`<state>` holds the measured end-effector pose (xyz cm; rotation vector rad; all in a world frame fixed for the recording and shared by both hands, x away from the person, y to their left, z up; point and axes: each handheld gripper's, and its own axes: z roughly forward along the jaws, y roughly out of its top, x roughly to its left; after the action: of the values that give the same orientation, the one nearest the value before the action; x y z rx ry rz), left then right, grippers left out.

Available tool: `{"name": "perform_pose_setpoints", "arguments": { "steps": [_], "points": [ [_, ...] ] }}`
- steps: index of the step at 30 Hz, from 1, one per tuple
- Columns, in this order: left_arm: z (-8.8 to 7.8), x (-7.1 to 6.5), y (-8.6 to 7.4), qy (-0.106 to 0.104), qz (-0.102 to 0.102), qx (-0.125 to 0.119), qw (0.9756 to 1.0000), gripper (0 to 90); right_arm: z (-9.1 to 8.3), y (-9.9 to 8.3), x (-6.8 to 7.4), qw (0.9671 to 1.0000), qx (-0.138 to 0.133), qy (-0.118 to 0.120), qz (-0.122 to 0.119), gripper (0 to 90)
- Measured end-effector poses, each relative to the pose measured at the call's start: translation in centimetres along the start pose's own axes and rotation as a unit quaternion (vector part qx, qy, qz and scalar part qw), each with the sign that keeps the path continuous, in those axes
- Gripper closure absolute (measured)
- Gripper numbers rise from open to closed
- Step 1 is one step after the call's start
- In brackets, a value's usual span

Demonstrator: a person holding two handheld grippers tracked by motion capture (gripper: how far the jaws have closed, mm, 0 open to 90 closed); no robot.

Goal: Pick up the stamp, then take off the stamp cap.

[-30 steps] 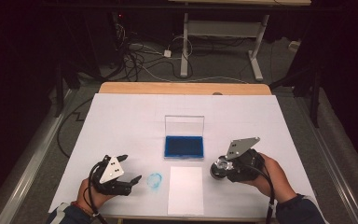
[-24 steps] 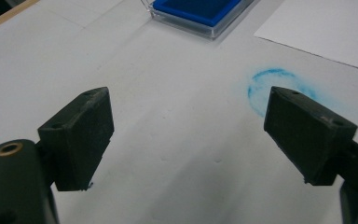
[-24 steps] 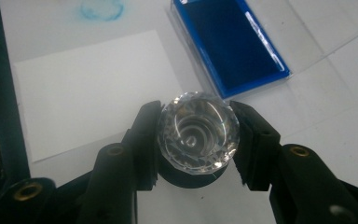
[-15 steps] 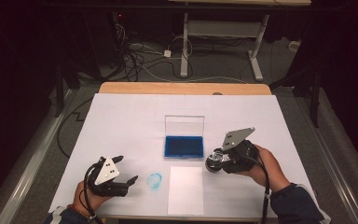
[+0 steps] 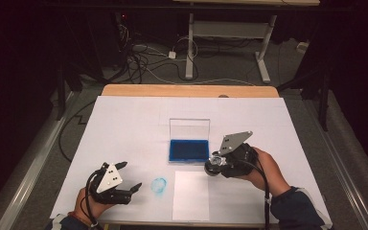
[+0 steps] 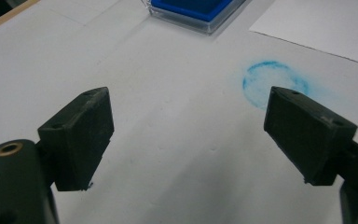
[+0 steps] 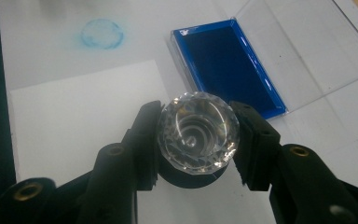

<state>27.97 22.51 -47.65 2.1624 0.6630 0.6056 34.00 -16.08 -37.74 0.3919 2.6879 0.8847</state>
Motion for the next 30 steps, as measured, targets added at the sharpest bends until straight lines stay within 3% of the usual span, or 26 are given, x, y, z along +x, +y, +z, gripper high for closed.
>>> {"name": "perform_pose_setpoints", "arguments": {
  "steps": [15, 21, 24, 30],
  "points": [
    [0.2, -0.2, 0.2, -0.006, 0.004, -0.001, 1.0000, 15.0, 0.2, 0.9, -0.1, 0.9998, -0.018, -0.008, -0.001, 56.5],
    [0.6, 0.0, 0.8, -0.004, 0.008, -0.004, 1.0000, 14.9, 0.2, 1.5, -0.1, 0.9996, -0.029, -0.006, -0.003, 56.5],
    [0.9, 0.5, 1.0, -0.010, -0.001, -0.008, 0.9999, 15.0, 0.3, 1.9, -0.2, 0.9996, -0.027, -0.007, -0.006, 56.5],
    [2.4, 0.8, 2.7, -0.008, -0.010, -0.014, 0.9998, 15.0, 0.7, 3.2, -0.5, 0.9986, -0.051, -0.011, -0.008, 56.5]
  ]
}}
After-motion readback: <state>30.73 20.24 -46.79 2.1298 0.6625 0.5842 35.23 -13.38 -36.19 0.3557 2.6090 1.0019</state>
